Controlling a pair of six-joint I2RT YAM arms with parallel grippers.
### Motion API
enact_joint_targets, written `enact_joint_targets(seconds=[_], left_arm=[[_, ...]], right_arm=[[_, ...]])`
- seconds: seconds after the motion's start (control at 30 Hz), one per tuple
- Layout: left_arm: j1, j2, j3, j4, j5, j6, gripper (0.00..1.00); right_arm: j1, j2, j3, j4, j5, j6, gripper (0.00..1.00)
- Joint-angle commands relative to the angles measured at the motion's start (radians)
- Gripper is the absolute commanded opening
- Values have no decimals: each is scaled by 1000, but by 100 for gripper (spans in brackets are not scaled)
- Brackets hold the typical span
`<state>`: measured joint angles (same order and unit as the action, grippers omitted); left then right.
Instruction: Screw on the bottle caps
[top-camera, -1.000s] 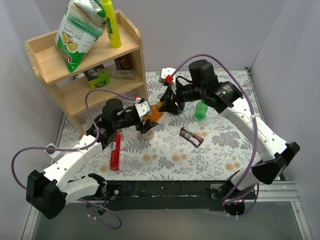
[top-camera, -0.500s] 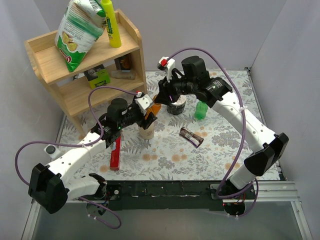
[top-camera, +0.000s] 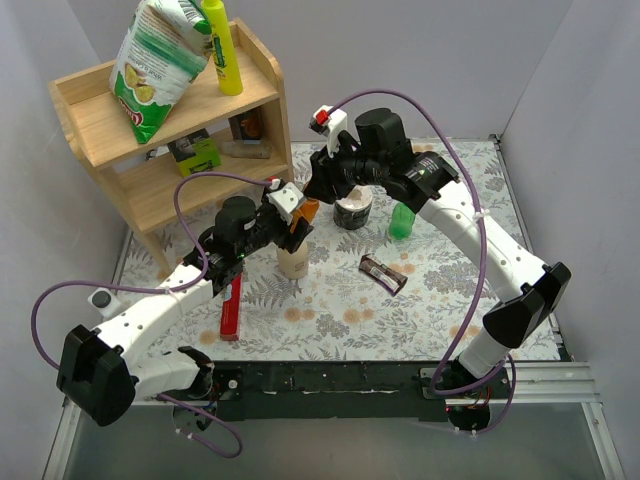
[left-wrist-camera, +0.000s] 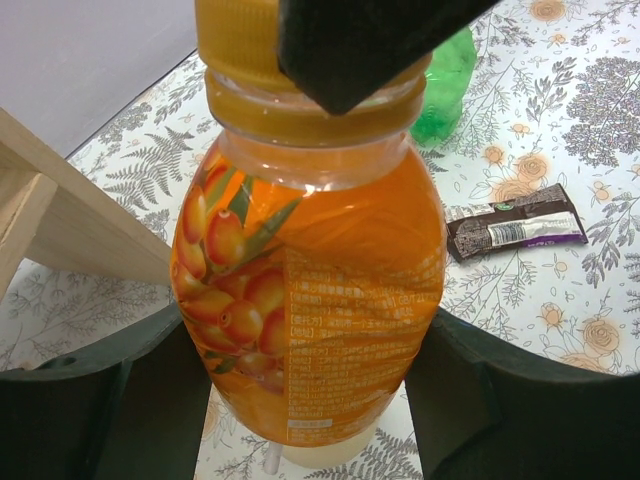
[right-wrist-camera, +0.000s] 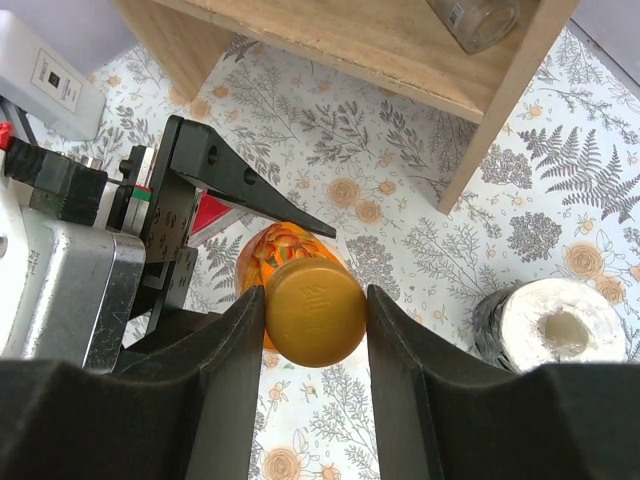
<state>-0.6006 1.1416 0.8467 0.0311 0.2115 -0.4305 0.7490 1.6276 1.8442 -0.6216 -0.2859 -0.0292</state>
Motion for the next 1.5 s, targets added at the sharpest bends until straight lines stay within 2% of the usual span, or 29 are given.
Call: enact_joint_targets(seconds=[0.0, 0.1, 0.23, 0.27, 0.33, 0.37, 0.53, 0.7, 0.77, 0.8, 0.83, 0.9, 0.93, 1.07, 1.23, 1.47], left_arm=[[-16, -16, 42, 164, -20, -28, 0], [-16, -16, 34, 156, -21, -33, 0], [-16, -19, 9, 151, -20, -33, 0], [-16, -20, 5, 151, -21, -34, 0], [-16, -14, -3, 145, -20, -37, 0], [-16, -14, -6, 141, -20, -40, 0], [-16, -2, -14, 142, -9, -45, 0], [-13, -3, -5, 70, 102, 4, 0], [-5, 0, 21, -21, 162, 74, 0], [-1, 1, 35, -66, 230, 99, 0], [7, 1, 46, -95, 259, 128, 0], [30, 10, 95, -222, 353, 194, 0], [30, 18, 115, -270, 414, 228, 0], [30, 50, 189, -469, 500, 390, 0], [30, 90, 247, -582, 549, 525, 0], [28, 99, 267, -585, 560, 536, 0]], right_arm=[[21, 25, -8, -67, 8, -11, 13], [21, 21, 1, -63, -30, -21, 24], [23, 11, 18, -61, -67, -54, 45], [23, 5, 27, -63, -53, -54, 59], [21, 0, 46, -75, -38, -72, 70], [23, -3, 59, -81, -36, -80, 88], [20, -34, 90, -102, -78, -129, 90], [-23, -104, 49, -199, -119, -276, 90], [-106, -139, -6, -254, -195, -383, 91], [-134, -153, -25, -276, -293, -443, 91], [-173, -169, -63, -312, -327, -589, 91], [-194, -224, -97, -346, -383, -723, 91], [-198, -260, -130, -383, -403, -877, 90], [-185, -307, -163, -460, -495, -1115, 87], [-103, -288, -168, -472, -490, -1177, 80], [-31, -275, -172, -464, -478, -1252, 78]])
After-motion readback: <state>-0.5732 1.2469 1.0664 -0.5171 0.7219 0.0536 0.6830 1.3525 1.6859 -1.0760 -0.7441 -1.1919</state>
